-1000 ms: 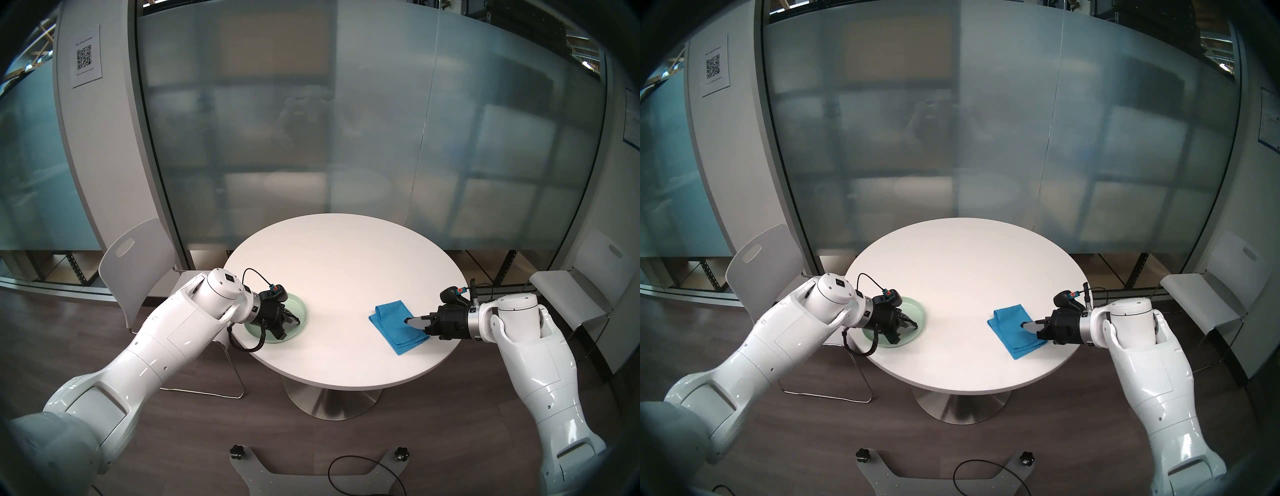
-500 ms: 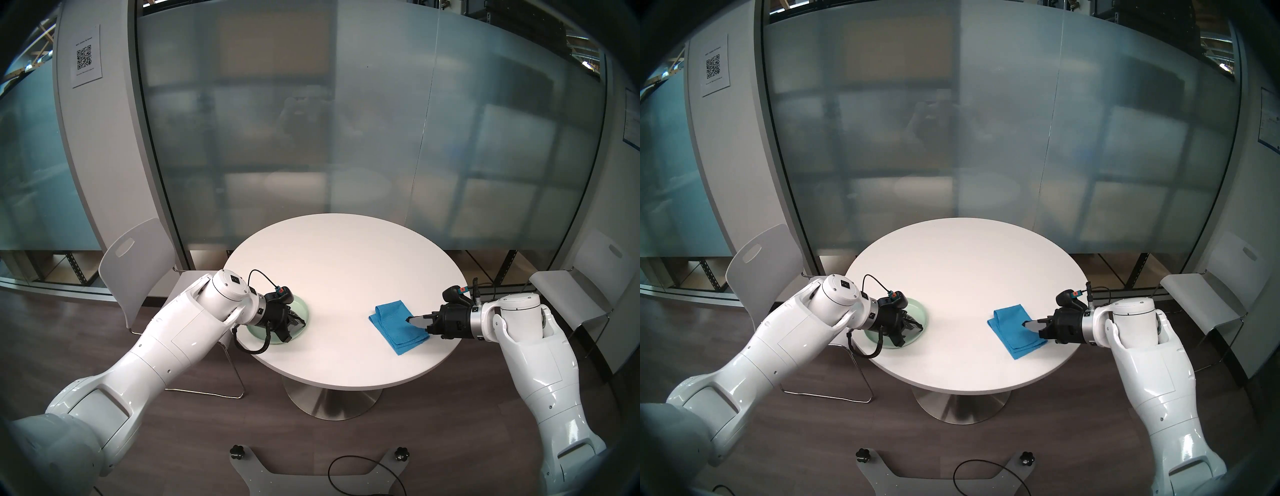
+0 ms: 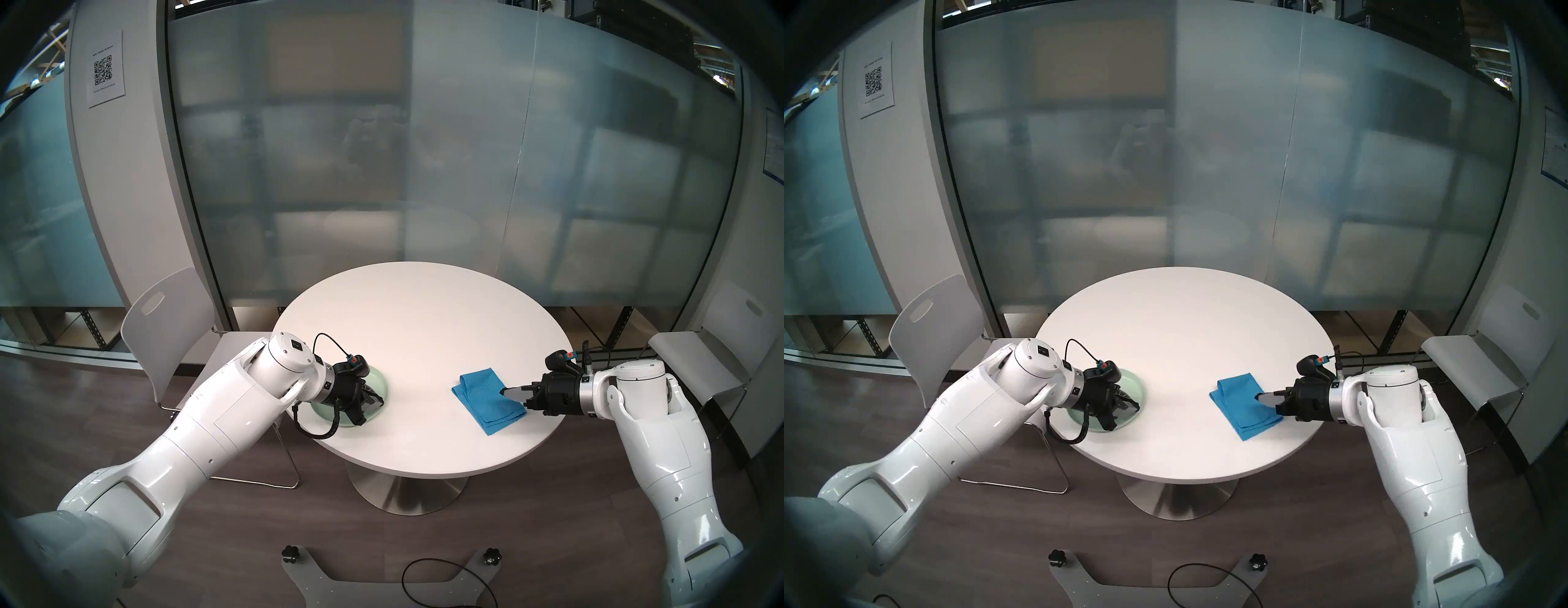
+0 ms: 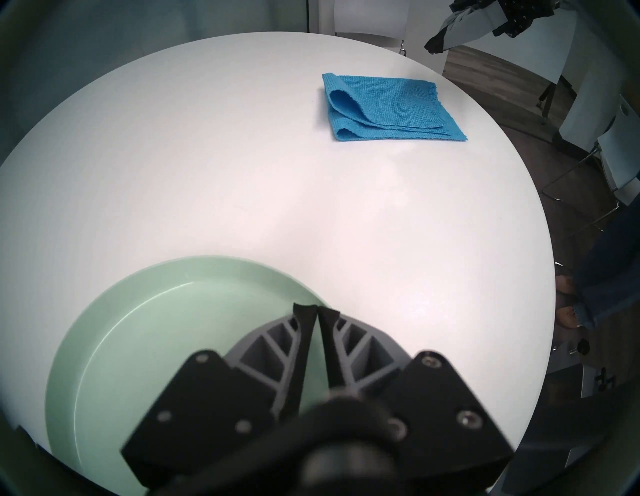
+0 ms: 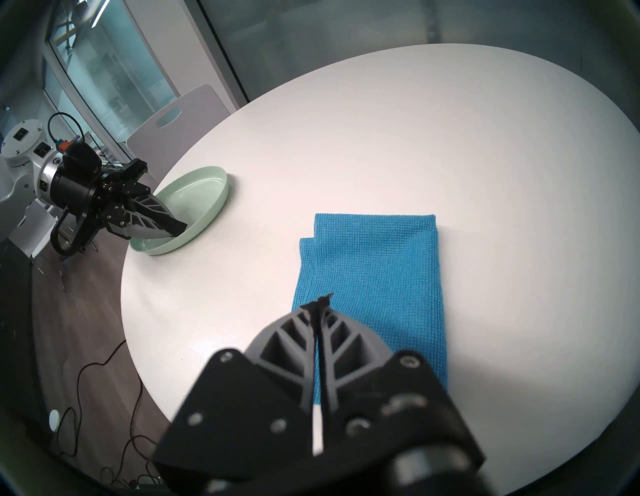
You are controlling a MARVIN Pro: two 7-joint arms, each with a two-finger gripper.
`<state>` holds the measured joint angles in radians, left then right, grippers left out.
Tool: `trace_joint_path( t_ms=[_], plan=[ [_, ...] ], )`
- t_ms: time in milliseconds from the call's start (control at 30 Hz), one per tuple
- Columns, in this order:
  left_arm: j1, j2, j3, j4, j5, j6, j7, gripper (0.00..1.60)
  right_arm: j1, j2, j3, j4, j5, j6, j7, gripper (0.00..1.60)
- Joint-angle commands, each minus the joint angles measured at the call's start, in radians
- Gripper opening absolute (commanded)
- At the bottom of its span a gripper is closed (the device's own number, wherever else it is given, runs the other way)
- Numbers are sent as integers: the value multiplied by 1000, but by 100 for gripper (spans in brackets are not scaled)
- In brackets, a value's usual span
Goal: Fold the napkin in half twice and place it beside the plate
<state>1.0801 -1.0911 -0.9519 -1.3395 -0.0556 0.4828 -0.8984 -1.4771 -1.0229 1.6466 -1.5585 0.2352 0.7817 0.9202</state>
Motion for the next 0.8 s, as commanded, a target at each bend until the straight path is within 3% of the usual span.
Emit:
trace_joint_path(
  t_ms=[0, 767],
  plan=[
    [9, -4, 6, -58, -2, 4, -2, 61, -1, 1, 12, -23, 6, -5, 2, 36],
    [19, -27, 52, -89, 9, 18, 1, 60, -62, 9, 73, -71, 10, 1, 9, 36]
  ],
)
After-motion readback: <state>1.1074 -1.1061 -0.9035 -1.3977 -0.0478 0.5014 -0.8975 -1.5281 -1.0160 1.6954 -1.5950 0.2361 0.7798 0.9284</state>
